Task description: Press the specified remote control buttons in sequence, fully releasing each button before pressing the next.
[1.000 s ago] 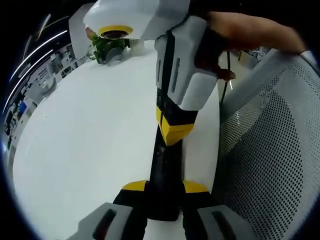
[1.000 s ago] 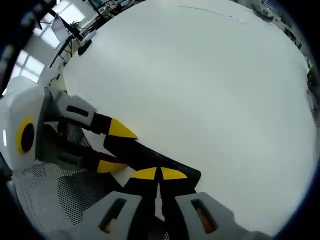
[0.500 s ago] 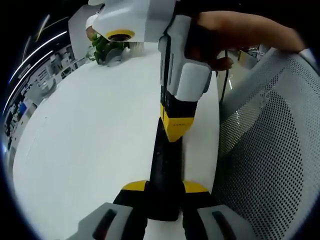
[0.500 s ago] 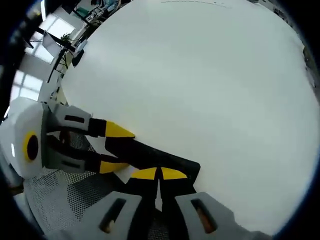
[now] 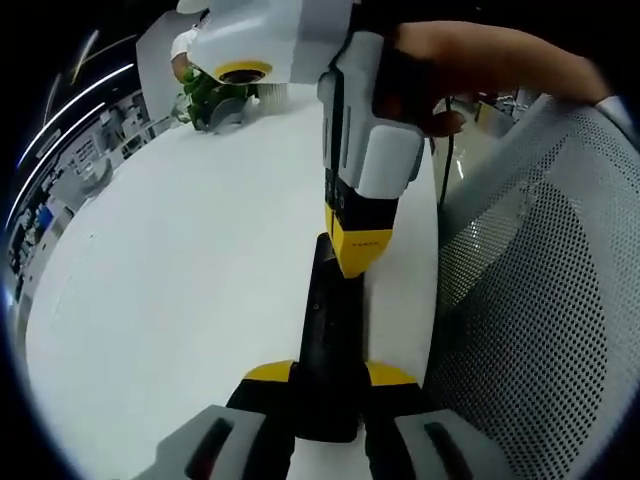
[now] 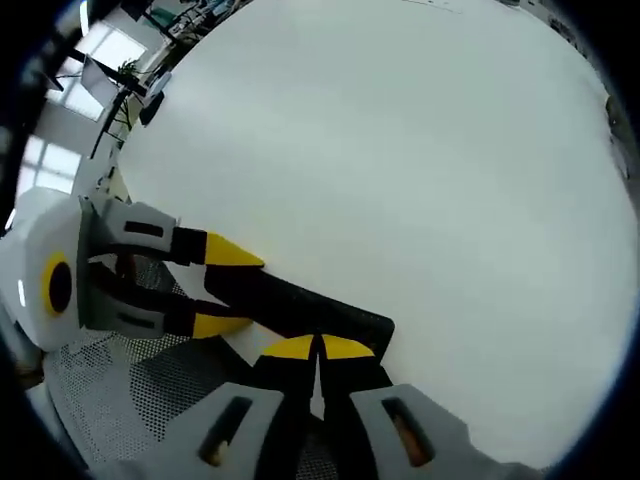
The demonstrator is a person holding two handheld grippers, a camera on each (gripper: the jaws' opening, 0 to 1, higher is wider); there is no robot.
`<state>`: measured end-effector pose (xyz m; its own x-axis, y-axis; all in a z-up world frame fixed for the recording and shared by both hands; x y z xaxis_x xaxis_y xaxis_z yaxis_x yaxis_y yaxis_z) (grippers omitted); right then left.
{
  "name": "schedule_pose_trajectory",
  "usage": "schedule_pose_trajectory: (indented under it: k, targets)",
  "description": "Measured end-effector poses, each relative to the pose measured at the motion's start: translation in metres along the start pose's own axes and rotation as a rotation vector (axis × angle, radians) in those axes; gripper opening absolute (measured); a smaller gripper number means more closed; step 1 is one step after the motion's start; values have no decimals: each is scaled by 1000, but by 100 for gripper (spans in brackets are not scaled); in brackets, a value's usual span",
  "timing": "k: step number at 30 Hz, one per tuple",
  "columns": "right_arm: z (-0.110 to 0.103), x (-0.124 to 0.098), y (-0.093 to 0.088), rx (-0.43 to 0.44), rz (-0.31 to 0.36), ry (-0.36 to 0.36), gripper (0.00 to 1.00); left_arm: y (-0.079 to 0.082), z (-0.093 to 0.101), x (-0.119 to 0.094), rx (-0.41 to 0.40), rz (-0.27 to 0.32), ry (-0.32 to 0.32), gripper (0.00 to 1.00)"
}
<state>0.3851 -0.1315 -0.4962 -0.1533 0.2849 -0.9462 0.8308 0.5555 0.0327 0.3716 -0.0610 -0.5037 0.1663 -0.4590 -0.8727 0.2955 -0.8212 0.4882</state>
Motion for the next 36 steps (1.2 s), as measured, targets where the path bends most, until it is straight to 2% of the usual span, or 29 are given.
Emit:
schedule_pose_trajectory:
  k: [6, 9, 13, 26, 30, 36]
  targets:
    - [-1, 1, 0, -12, -14, -5, 0, 0, 0, 0, -5, 5, -2, 25]
    - [-1, 1, 0, -75, -19, -54, 0, 0, 1, 0, -5, 4, -2, 25]
    - [-2, 2, 0, -97, -20, -66, 0, 0, 1, 0, -4, 2, -4, 25]
    - [0, -2, -3, -14, 8, 17, 0, 0, 1, 0, -6, 5, -3, 25]
    - [2, -1, -3, 60, 10, 65, 0, 0, 1, -1, -6, 7, -3, 25]
    - [2, -1, -2, 65, 5, 67, 0, 0, 2, -1, -3, 14, -2, 25]
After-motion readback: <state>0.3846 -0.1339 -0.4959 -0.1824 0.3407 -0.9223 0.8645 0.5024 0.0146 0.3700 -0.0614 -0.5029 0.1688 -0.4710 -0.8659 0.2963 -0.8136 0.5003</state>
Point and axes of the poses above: the point that each gripper's makers call its tool centre point, and the gripper's own axes: x roughly forward along the fingers, z roughly to its right, y roughly out of its top, the point moved 2 cm from there along -x, roughly backward along the fingers, and after that the axes turned 6 degrees about -z, right-handed, at the moved point
